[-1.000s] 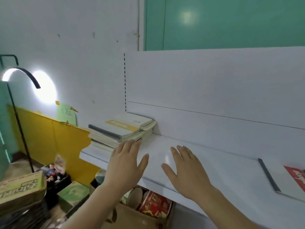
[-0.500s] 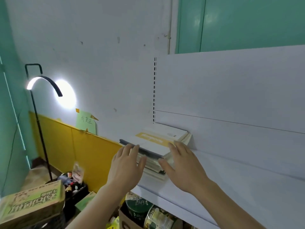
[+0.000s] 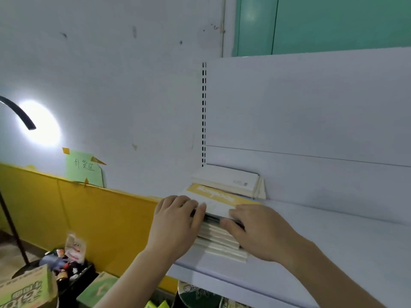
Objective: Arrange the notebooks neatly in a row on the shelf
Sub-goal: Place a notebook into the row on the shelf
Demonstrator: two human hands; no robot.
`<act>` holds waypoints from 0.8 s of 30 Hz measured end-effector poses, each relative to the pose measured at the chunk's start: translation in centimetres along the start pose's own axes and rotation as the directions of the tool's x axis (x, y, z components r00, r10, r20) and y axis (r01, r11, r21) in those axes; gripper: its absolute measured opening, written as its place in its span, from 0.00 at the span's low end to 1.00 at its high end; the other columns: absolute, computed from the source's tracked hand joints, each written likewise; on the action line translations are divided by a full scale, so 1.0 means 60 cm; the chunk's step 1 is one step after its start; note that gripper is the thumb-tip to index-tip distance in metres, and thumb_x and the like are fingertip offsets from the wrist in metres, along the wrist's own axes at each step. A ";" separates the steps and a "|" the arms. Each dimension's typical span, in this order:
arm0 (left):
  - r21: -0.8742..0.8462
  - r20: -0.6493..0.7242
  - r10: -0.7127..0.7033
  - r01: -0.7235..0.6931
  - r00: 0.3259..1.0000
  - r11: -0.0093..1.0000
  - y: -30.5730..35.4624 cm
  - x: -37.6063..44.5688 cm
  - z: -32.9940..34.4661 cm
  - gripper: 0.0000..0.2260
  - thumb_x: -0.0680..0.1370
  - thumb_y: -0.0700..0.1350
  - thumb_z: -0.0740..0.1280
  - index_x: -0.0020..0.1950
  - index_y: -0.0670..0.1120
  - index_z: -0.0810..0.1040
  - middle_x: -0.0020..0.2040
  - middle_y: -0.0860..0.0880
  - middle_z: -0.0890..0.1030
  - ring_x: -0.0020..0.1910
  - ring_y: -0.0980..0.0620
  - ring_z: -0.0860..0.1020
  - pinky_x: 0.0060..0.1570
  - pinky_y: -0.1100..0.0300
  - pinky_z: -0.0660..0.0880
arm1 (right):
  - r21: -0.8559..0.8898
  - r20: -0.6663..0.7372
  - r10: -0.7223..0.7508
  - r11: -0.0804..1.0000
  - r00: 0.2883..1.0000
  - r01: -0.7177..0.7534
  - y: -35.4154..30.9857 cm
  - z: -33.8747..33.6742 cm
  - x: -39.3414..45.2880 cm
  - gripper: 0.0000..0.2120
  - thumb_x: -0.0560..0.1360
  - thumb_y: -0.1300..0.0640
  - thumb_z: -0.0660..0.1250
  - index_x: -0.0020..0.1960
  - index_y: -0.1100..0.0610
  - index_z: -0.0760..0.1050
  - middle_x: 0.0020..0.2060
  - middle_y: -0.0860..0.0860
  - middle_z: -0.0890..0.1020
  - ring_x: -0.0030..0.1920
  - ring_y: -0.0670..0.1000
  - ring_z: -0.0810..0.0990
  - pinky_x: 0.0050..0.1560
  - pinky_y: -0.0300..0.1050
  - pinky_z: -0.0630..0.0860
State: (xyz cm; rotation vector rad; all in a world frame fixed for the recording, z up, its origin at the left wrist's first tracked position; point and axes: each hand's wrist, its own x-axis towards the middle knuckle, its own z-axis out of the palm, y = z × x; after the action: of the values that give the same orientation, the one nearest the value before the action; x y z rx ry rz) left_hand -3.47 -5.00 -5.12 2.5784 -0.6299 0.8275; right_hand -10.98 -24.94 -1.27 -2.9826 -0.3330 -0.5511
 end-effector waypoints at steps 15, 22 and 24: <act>-0.722 0.038 -0.048 0.061 0.998 0.690 -0.027 -0.018 -0.078 0.18 0.83 0.56 0.57 0.71 0.53 0.70 0.62 0.59 0.77 0.57 0.64 0.76 0.54 0.64 0.75 | -0.065 -0.657 0.194 0.948 0.729 -0.311 -0.122 -0.066 -0.056 0.15 0.82 0.50 0.54 0.47 0.53 0.78 0.24 0.43 0.70 0.22 0.44 0.68 0.21 0.38 0.62; -0.930 0.337 -0.031 0.338 0.941 0.145 0.032 -0.032 -0.127 0.09 0.81 0.54 0.63 0.59 0.54 0.76 0.49 0.56 0.84 0.49 0.60 0.82 0.49 0.61 0.78 | -0.055 -0.441 0.053 0.995 0.896 -0.086 -0.211 0.007 -0.048 0.20 0.83 0.49 0.51 0.68 0.54 0.73 0.62 0.47 0.78 0.61 0.46 0.76 0.55 0.41 0.76; -0.927 0.282 -0.183 0.317 0.942 0.202 0.021 -0.025 -0.121 0.05 0.83 0.48 0.61 0.56 0.57 0.75 0.47 0.55 0.84 0.45 0.56 0.82 0.46 0.56 0.80 | -0.036 -0.399 0.020 0.999 0.917 -0.037 -0.211 0.019 -0.052 0.21 0.84 0.49 0.50 0.72 0.55 0.69 0.69 0.49 0.73 0.69 0.46 0.70 0.66 0.42 0.69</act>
State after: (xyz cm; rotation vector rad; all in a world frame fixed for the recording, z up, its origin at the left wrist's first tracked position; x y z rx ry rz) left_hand -8.51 -2.24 -0.24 1.4262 -0.4704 0.0248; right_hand -16.37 -13.08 -2.85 -2.8100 -0.2420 -1.1501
